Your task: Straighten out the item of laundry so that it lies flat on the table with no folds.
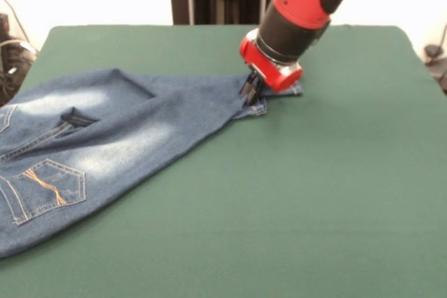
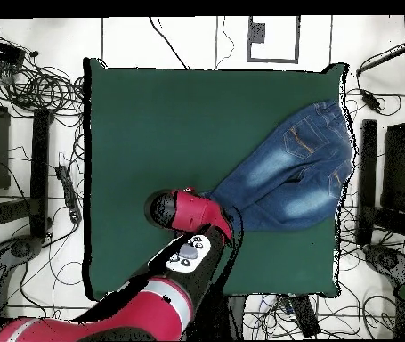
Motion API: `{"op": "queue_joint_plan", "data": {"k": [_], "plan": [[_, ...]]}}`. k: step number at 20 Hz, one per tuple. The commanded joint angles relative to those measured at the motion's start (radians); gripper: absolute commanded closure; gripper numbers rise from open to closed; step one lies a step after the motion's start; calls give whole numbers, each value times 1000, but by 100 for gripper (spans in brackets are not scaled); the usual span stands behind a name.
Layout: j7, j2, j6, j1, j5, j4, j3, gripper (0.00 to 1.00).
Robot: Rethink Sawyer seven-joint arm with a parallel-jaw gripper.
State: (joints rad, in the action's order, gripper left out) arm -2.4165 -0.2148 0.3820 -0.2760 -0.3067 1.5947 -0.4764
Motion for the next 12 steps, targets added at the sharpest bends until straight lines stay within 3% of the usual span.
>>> {"op": "queue_joint_plan", "data": {"k": [1,12], "plan": [[-190,120,41,-146,43,-83,-179,100],[-163,142,4,-131,1,-91,-180,100]]}}
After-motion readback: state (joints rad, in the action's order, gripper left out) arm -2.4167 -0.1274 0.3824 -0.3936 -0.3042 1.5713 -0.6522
